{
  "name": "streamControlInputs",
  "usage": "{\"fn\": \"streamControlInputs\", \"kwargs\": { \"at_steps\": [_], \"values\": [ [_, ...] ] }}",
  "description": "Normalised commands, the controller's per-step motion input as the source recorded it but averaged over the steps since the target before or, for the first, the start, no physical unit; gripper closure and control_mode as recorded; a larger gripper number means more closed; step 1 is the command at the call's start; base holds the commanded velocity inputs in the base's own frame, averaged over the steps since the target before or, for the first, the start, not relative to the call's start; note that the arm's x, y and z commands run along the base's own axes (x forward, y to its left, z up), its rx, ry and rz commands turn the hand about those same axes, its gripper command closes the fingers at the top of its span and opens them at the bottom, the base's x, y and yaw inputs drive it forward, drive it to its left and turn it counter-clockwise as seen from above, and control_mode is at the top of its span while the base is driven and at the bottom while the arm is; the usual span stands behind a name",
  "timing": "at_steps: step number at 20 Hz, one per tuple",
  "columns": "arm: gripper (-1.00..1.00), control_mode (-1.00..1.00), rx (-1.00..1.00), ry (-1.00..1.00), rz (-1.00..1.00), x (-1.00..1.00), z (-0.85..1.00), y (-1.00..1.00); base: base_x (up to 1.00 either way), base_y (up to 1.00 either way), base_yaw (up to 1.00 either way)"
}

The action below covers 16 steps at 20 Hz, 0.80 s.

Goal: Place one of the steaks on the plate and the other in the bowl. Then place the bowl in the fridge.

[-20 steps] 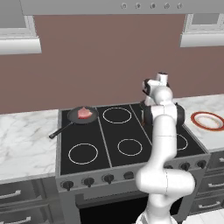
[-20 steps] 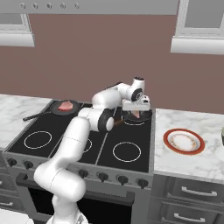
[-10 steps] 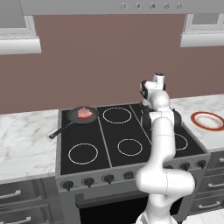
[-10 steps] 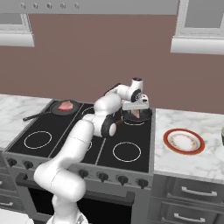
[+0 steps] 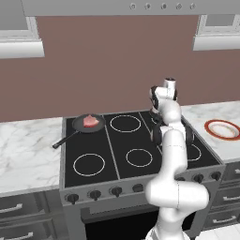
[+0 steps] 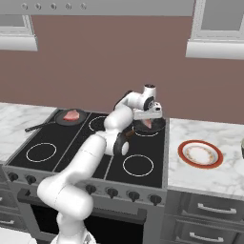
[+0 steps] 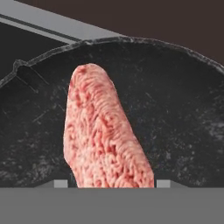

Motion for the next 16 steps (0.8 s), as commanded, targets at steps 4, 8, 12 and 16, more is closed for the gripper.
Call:
{"fn": "streamControlInputs", "kwargs": {
  "at_steps": [4, 8, 12, 16],
  "values": [
    [1.0, -1.0, 0.0, 0.0, -0.02, -0.17, 0.1, 0.0, 0.0, 0.0, 0.0],
    [1.0, -1.0, 0.0, -0.02, -0.07, -0.82, 0.38, 0.02, 0.0, 0.0, 0.0],
    [1.0, -1.0, 0.0, -0.1, -0.04, -1.0, 0.25, 0.04, 0.0, 0.0, 0.0],
    [1.0, -1.0, -0.02, -0.16, 0.0, -1.0, 0.0, 0.18, 0.0, 0.0, 0.0]
  ]
}}
